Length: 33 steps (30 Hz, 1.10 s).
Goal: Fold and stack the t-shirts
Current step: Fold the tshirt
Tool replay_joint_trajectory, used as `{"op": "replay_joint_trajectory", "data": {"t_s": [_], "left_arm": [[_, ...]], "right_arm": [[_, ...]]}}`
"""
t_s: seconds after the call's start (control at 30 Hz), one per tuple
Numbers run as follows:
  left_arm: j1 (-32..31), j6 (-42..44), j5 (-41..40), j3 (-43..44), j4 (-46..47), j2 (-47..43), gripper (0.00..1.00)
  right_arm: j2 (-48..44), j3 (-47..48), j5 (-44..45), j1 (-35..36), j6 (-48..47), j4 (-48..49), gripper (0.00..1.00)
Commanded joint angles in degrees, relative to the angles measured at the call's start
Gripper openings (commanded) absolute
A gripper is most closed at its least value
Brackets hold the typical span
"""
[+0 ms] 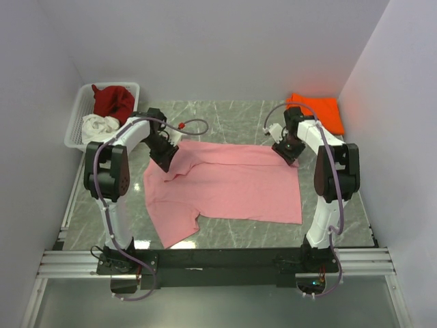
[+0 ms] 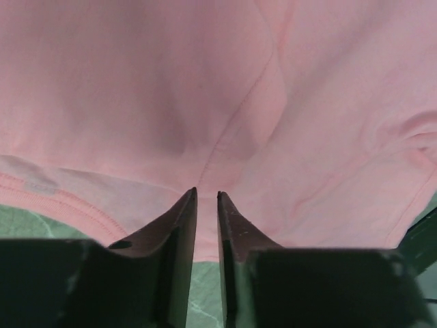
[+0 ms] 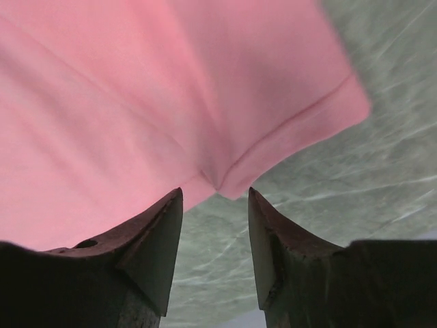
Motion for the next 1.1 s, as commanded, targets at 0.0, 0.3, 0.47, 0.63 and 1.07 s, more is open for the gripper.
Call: {"op": "replay_joint_trajectory", "data": {"t_s": [0.0,0.3,0.47,0.63,1.07], "left_arm": [[1.29,-3.02,5.43,4.31,0.72,1.91,0.2],[1.83,0.91,14.24,0.76,4.49,-5.37,0.46],[-4.85,7.06,9.05,-9.1,12.75,-14.69,0.64],[-11.53,13.14,1.32,-17.46,22.07,-17.95,0.65],[-17.6,27.02,-10.2,-20.37,27.8,-12.95,0.52]], "right_arm": [[-4.38,8.14,-8.89,1.99,5.14,-3.18,0.5],[-3.24,10.45,-16.37,9.38,16.04,-3.28,0.34],[-0.08,11.5,-18.75,7.19,20.79,-4.33,0.3],[2.74,11.42,-19.1,6.12,22.81,-5.3,0.29],[3.09,8.34,-17.52,4.1,22.99,-5.12,0.29]]}}
